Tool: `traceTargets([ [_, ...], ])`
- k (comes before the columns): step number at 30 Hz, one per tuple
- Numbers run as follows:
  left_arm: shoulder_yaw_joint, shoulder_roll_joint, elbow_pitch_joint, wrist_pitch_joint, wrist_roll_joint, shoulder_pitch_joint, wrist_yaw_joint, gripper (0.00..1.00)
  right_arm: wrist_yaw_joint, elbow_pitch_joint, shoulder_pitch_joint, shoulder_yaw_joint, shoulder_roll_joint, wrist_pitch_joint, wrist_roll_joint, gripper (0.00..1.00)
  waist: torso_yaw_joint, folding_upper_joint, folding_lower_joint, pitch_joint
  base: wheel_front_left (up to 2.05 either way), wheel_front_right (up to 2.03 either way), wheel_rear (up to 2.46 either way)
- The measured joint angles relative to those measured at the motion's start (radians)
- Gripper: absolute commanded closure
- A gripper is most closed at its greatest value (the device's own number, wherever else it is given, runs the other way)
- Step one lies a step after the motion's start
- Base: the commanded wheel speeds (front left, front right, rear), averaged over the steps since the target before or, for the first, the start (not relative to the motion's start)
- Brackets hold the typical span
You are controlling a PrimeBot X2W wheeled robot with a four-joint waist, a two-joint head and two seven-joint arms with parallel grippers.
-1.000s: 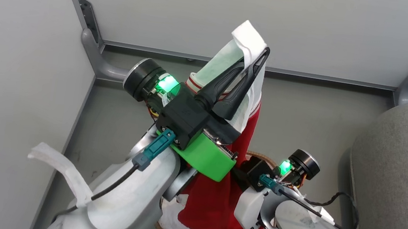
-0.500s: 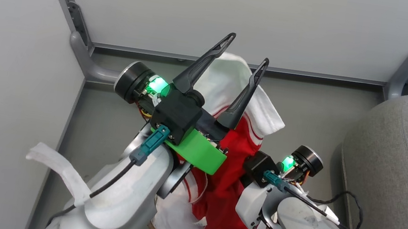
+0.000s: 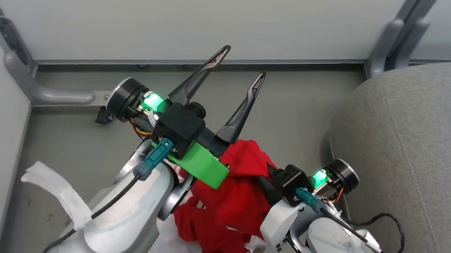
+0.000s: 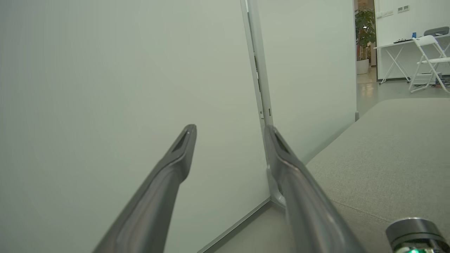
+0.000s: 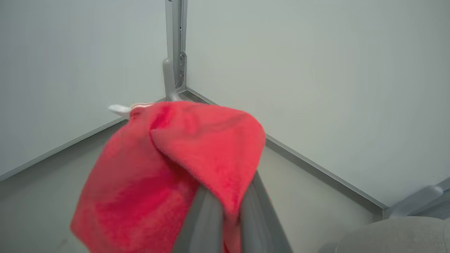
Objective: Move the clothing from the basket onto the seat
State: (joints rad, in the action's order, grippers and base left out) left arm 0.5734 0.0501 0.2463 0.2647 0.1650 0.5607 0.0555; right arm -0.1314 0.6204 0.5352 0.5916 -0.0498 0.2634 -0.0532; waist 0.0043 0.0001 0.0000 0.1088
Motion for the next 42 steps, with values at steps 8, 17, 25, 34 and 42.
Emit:
traceTargets([
  [8,-0.031,0.000,0.020,0.000,-0.032,-0.045,0.017,0.00,0.000,-0.058,-0.045,-0.031,0.000,0.000,-0.001,1.00,-0.146,0.0000,0.0000,0.005,0.00,0.00,0.00],
  [17,-0.043,0.000,0.025,0.000,-0.035,-0.074,0.024,0.00,0.000,-0.105,-0.098,-0.055,-0.001,0.000,0.003,1.00,-0.308,0.0000,0.0000,0.009,0.00,0.00,0.00],
  [25,-0.052,-0.001,0.026,0.000,-0.032,-0.092,0.027,0.00,0.000,-0.154,-0.104,-0.121,-0.015,0.000,0.036,1.00,-0.433,-0.0001,0.0000,0.014,0.00,0.00,0.00],
  [34,-0.061,0.006,0.024,0.000,-0.074,-0.086,0.050,0.00,0.000,-0.197,0.143,-0.252,-0.130,0.000,0.101,1.00,-0.476,0.0000,0.0000,0.091,0.00,0.00,0.00],
  [42,-0.042,0.030,0.005,0.000,-0.102,-0.024,0.066,0.00,0.000,-0.096,0.424,-0.416,-0.235,0.000,0.181,1.00,-0.449,0.0000,0.0000,0.214,0.00,0.00,0.00],
])
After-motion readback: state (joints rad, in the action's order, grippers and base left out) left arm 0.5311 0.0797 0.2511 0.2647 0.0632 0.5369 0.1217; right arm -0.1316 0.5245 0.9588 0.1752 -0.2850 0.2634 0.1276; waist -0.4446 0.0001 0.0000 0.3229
